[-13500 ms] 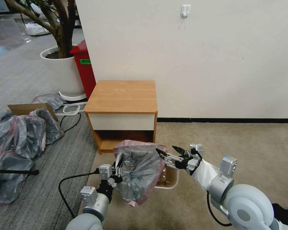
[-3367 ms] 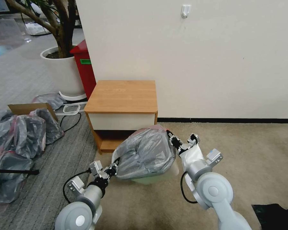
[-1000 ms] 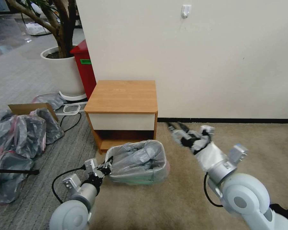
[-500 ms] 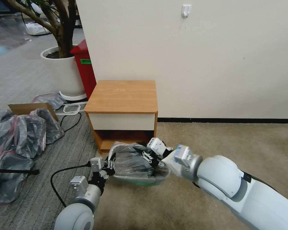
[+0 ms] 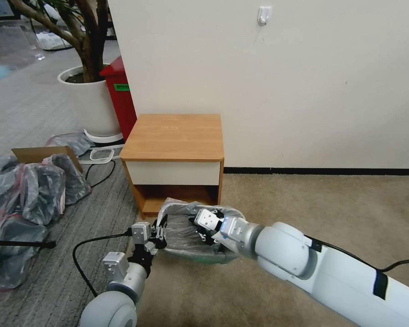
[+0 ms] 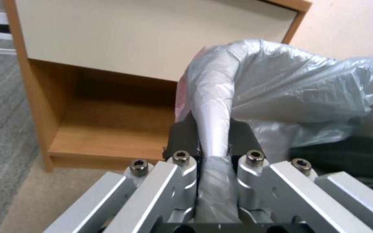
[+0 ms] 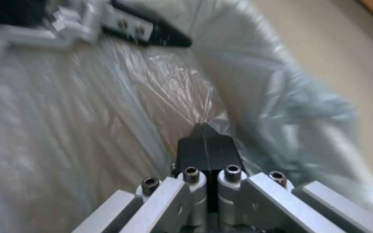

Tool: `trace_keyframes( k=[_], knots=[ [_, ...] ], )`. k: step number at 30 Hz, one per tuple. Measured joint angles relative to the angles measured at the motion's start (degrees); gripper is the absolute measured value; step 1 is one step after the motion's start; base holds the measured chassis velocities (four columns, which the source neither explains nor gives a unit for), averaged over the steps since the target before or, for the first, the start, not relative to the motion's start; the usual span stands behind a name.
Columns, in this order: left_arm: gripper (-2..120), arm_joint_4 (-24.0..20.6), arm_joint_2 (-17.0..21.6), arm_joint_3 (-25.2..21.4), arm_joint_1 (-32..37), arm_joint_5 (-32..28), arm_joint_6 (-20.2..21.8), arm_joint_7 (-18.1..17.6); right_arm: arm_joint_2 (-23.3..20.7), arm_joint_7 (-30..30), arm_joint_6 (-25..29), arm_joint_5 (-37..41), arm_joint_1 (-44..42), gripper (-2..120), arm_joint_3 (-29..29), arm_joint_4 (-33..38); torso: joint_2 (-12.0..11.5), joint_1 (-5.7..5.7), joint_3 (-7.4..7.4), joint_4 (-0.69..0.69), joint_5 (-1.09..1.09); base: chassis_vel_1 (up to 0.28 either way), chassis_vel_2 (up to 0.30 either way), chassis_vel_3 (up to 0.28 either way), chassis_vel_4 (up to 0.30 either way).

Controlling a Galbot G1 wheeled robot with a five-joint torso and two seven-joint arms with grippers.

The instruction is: Pick up the garbage bag from the table and place it over the trash can.

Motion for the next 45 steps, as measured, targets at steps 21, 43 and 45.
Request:
trace_keyframes(
  k=[21, 43, 45],
  knots=[
    [8, -3.1, -0.4, 2.3, 1.4, 3.1, -0.1, 0.6, 2.1, 5.2, 0.3, 0.2, 1.6, 0, -6.2, -9.2, 0.0, 0.00, 0.00, 0.00, 0.00, 0.000, 0.000, 0.000, 0.000],
    [8, -4.8, -1.1, 3.5, 2.4, 7.8, -2.0, 3.3, 2.4, 9.2, 0.3, 0.6, 4.7, 0, -10.5, -13.4, 0.0, 0.00, 0.00, 0.00, 0.00, 0.000, 0.000, 0.000, 0.000],
    [8, -4.8, -1.2, 3.5, 2.5, 7.7, -2.0, 3.3, 2.5, 9.4, 0.3, 0.6, 4.6, 0, -10.6, -13.5, 0.0, 0.00, 0.00, 0.00, 0.00, 0.000, 0.000, 0.000, 0.000]
  ],
)
